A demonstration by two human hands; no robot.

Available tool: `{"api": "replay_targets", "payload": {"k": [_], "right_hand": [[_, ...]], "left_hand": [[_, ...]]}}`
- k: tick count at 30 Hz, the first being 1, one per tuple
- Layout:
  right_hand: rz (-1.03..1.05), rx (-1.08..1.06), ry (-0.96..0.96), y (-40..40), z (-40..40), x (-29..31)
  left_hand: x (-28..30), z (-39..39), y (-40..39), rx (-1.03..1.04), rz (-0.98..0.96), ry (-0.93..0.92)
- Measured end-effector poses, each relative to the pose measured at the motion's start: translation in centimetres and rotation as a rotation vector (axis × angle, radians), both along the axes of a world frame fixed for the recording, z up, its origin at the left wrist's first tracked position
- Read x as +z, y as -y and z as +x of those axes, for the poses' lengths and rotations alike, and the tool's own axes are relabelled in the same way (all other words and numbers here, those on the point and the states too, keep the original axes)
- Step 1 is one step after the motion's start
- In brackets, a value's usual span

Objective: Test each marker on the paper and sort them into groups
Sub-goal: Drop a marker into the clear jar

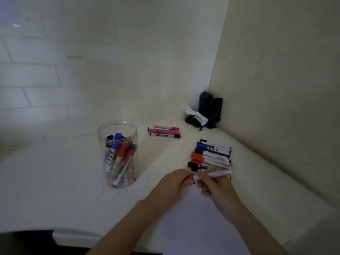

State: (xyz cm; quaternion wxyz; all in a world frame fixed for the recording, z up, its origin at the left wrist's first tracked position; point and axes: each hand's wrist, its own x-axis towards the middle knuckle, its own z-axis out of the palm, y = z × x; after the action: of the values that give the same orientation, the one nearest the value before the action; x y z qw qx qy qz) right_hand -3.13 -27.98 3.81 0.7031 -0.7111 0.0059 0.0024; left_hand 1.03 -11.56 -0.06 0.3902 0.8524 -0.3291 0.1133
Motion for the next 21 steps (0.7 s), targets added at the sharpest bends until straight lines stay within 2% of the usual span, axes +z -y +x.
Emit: {"api": "replay_targets", "payload": {"k": [4,7,9,14,21], "right_hand": [[-0.033,0.096,0.065,0.6,-1.2,-0.1],[-0.024,0.105,0.062,0.3,-1.5,-0.4],[-0.01,0.07,0.04,-0.3,-1.4,-0.5],[-0.033,-0.008,0.032,-0.8,-0.9,0.0],[-0.107,0.006,0.091,-0.6,-1.5,0.1]], "left_hand": [[1.8,-0.9,-1.6,-0.149,0.096,-0.155],[2.5,-1.3,-2.0,-0.163,0.165,-0.233],[2.7,-1.6,-1.5,-0.129,0.177,-0.228],[2.6,-2.4,0.1,-0.058,0.069,-0.203],[1.5,-3.0,0.3,-0.03,0.045,-0.078]]}}
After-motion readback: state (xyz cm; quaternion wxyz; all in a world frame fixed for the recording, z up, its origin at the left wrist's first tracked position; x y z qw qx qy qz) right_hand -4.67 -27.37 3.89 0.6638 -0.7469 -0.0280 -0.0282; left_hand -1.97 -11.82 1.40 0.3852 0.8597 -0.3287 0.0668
